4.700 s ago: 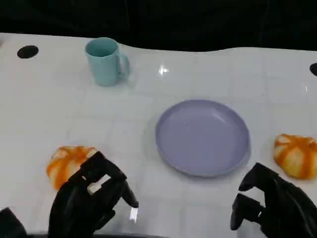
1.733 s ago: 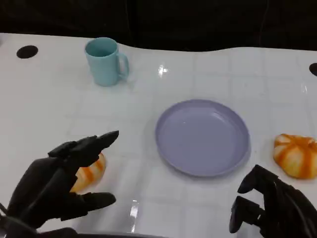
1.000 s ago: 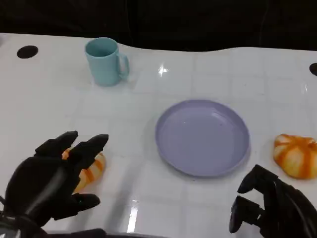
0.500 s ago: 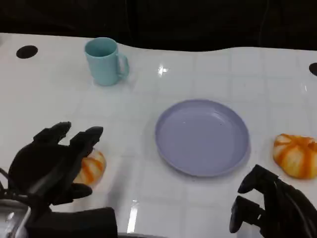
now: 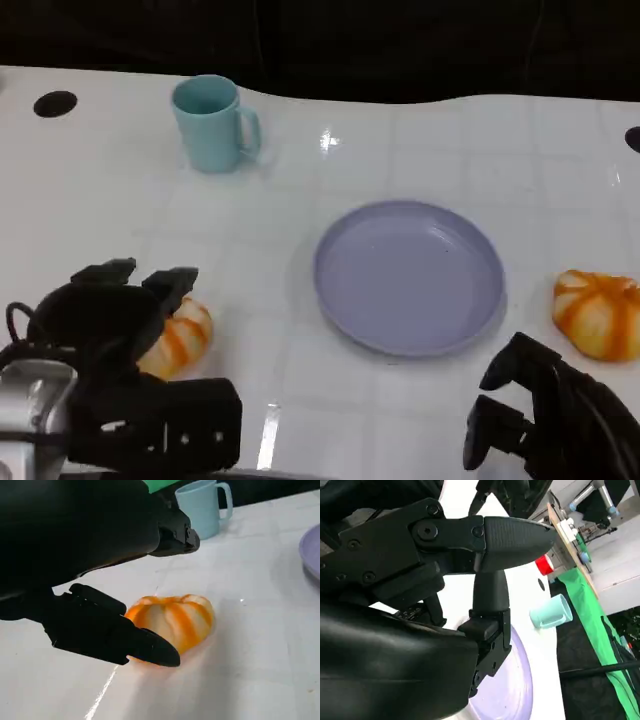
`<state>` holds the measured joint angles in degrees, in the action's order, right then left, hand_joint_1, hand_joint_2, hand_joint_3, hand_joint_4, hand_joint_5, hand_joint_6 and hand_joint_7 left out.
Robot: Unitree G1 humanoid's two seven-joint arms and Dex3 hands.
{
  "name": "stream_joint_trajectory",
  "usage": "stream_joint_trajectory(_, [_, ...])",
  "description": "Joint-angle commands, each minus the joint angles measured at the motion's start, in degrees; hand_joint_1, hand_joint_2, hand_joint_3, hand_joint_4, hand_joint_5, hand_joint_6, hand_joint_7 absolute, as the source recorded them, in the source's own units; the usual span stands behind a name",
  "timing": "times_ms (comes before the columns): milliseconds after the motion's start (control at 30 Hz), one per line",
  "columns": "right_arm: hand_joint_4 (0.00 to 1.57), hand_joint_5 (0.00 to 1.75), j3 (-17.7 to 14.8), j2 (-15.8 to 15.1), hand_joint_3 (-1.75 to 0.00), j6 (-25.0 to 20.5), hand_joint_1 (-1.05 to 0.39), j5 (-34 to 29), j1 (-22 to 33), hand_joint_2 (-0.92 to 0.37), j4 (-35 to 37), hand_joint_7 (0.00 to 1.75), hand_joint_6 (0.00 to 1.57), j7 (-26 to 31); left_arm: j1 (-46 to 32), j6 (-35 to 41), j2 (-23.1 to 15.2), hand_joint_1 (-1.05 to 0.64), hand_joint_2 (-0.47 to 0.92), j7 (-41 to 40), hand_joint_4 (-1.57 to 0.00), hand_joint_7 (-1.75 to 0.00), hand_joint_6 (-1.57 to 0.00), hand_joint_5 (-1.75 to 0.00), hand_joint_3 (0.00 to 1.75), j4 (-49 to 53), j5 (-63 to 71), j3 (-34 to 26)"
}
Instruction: Grasp the bread from the table and place it into the plate.
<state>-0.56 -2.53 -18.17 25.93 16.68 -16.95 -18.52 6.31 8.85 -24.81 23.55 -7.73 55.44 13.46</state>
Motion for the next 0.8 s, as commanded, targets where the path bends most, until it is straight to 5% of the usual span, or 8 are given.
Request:
stream_joint_trajectory(33, [0.74, 1.75, -0.22, -0.31, -0.52, 0.87, -0.51, -0.30, 0.17, -0.92, -0.40, 1.75, 0.46, 0.10, 3.46, 1.00, -1.42, -0.50, 0.85, 1.44, -0.02, -0.01, -0.12, -0.01, 0.00, 4.09, -0.69, 1.16])
stream_joint_trajectory(800, [0.73, 1.75, 0.10, -0.39, -0.55, 0.74, -0.50, -0.37, 0.59, -0.92, -0.95, 1.75, 0.45, 0.65, 15.35, -0.34, -1.19, -0.53, 0.86, -0.70, -0.02, 0.00, -0.11, -0.01, 0.00, 25.07, -7.13, 6.77])
